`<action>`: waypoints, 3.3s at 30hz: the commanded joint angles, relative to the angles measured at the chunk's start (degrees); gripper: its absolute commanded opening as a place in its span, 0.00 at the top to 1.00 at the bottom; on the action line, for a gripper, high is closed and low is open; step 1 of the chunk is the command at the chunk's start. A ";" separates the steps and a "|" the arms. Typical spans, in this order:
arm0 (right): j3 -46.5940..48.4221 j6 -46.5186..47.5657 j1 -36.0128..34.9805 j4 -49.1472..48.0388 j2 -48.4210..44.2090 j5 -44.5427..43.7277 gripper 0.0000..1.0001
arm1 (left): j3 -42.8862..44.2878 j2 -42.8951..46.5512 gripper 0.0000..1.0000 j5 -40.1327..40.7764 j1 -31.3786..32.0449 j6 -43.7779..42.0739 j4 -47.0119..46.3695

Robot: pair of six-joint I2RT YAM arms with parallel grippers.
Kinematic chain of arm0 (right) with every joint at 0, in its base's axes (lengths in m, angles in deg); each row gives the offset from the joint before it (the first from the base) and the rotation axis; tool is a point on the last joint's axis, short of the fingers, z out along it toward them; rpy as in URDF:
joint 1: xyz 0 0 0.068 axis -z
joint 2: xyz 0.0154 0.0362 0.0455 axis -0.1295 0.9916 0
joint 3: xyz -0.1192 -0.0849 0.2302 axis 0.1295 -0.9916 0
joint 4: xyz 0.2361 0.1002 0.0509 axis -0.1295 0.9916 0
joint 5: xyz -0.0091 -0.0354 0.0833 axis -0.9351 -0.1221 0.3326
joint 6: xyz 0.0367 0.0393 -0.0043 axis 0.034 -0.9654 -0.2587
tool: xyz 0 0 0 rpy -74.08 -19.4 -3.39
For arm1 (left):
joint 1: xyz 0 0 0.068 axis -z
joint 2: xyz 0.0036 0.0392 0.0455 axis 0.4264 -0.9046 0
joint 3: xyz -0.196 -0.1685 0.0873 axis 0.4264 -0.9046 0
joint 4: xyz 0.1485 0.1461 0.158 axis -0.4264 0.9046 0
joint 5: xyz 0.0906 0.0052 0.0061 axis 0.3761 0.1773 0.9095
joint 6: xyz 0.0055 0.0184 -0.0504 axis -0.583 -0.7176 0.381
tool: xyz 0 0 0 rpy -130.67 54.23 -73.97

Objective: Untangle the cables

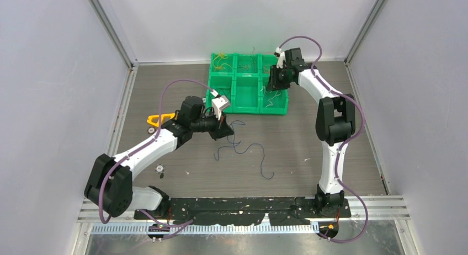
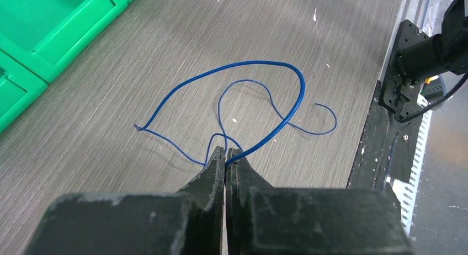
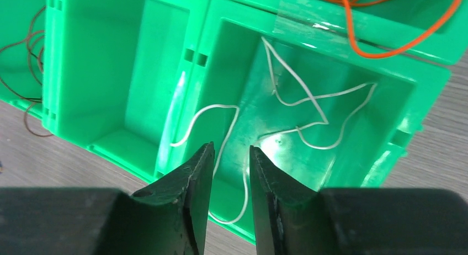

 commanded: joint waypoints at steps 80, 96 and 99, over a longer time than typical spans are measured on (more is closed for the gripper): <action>-20.59 21.38 10.57 12.78 -40.25 12.78 0.05 | 54.43 -16.55 1.00 -1.42 -4.59 -3.85 -0.71; -20.46 21.25 14.06 14.27 -40.52 11.37 0.05 | 75.40 -32.26 1.00 5.12 -7.14 -6.81 -4.04; -19.72 21.68 14.23 15.22 -40.13 11.26 0.05 | 79.35 -33.56 1.00 5.91 -7.22 -6.70 -3.57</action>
